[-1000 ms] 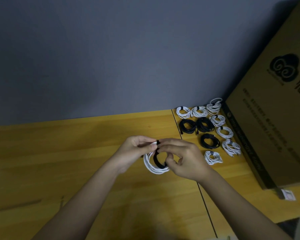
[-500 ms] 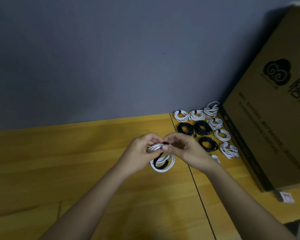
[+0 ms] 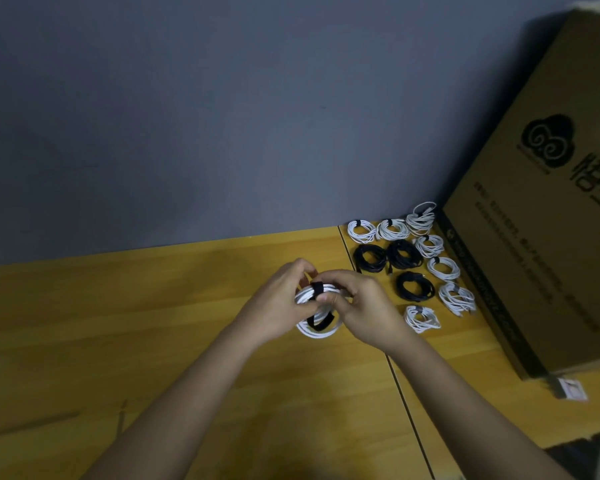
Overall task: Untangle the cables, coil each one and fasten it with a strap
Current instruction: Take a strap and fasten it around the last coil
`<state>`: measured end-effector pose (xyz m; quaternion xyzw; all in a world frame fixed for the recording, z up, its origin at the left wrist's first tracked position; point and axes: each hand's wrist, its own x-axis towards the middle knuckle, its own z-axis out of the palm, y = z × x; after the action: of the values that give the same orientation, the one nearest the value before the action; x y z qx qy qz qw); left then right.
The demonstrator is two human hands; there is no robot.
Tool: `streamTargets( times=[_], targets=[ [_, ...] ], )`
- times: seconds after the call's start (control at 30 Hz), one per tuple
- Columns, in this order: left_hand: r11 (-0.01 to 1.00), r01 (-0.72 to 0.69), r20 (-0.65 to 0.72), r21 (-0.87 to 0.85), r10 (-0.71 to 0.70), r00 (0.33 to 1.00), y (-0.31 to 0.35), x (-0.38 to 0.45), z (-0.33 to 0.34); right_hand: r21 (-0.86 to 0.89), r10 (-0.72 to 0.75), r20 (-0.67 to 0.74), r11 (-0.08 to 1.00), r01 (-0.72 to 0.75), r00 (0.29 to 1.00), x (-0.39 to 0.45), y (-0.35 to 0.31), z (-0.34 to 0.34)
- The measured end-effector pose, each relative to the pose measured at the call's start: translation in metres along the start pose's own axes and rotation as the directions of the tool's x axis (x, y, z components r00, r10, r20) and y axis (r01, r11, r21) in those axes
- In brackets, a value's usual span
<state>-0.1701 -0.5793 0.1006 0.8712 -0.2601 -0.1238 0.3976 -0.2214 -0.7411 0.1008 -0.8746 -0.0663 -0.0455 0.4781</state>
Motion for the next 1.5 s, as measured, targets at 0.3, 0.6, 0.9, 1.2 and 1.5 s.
streamTargets(
  times=[0.3,0.6,0.9,1.2,1.5],
  targets=[
    [0.981,0.081,-0.107,0.177,-0.063,0.992,0.008,0.001,0.006,0.018,-0.028,-0.109,0.999,0.030,0.994,-0.003,0.003,0.004],
    [0.676,0.335,0.226,-0.656,-0.248,0.942,0.011,-0.006,-0.005,-0.025,-0.071,-0.169,0.997,0.068,0.983,-0.013,0.009,0.002],
    [0.681,0.327,0.039,-0.656,-0.402,0.915,-0.005,0.008,0.018,-0.072,-0.065,-0.131,0.996,0.056,0.989,-0.020,0.026,0.016],
    [0.796,0.305,-0.031,-0.523,-0.375,0.926,-0.029,0.020,0.040,0.109,0.251,-0.079,0.964,-0.242,0.965,-0.011,0.052,0.028],
    [0.710,0.437,0.169,-0.552,-0.418,0.892,-0.075,0.009,0.076,0.251,0.499,0.081,0.828,-0.502,0.863,0.002,0.102,0.056]
  ],
)
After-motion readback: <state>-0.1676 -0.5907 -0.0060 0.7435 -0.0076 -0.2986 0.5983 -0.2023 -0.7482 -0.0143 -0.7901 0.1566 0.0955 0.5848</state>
